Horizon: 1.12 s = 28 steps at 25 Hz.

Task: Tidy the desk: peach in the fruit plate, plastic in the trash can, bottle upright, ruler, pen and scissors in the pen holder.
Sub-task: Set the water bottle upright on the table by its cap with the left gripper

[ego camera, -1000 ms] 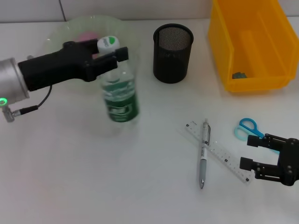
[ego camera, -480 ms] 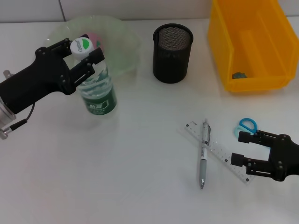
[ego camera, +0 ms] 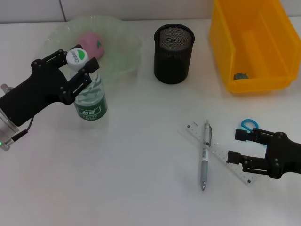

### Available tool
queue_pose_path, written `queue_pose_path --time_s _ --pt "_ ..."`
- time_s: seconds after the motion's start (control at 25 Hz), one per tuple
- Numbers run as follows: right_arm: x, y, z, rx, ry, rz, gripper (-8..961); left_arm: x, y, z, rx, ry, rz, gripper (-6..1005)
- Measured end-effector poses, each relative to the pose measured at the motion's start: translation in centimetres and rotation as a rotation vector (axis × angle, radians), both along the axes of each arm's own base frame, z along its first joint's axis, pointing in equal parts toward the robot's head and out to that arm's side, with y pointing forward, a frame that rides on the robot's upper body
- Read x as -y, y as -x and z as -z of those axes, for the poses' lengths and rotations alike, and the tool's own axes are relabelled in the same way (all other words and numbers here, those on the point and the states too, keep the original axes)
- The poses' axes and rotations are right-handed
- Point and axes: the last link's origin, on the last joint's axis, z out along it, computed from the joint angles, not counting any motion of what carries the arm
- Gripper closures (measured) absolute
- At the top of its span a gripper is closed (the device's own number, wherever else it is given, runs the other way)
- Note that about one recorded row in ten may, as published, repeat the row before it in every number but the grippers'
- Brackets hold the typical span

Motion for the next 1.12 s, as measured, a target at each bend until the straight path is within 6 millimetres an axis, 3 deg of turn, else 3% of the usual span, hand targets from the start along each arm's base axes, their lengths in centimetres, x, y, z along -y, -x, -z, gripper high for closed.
queue_pose_path --time_s 1.0,1.12 --pt "-0.8 0.6 1.0 0.013 0.019 -0.011 174 -1.9 0.2 1.0 0.073 -0.038 -0.147 507" --pt "-0.8 0.7 1.1 0.013 0.019 -0.013 174 -1.9 0.2 1.0 0.074 -0.038 -0.148 338"
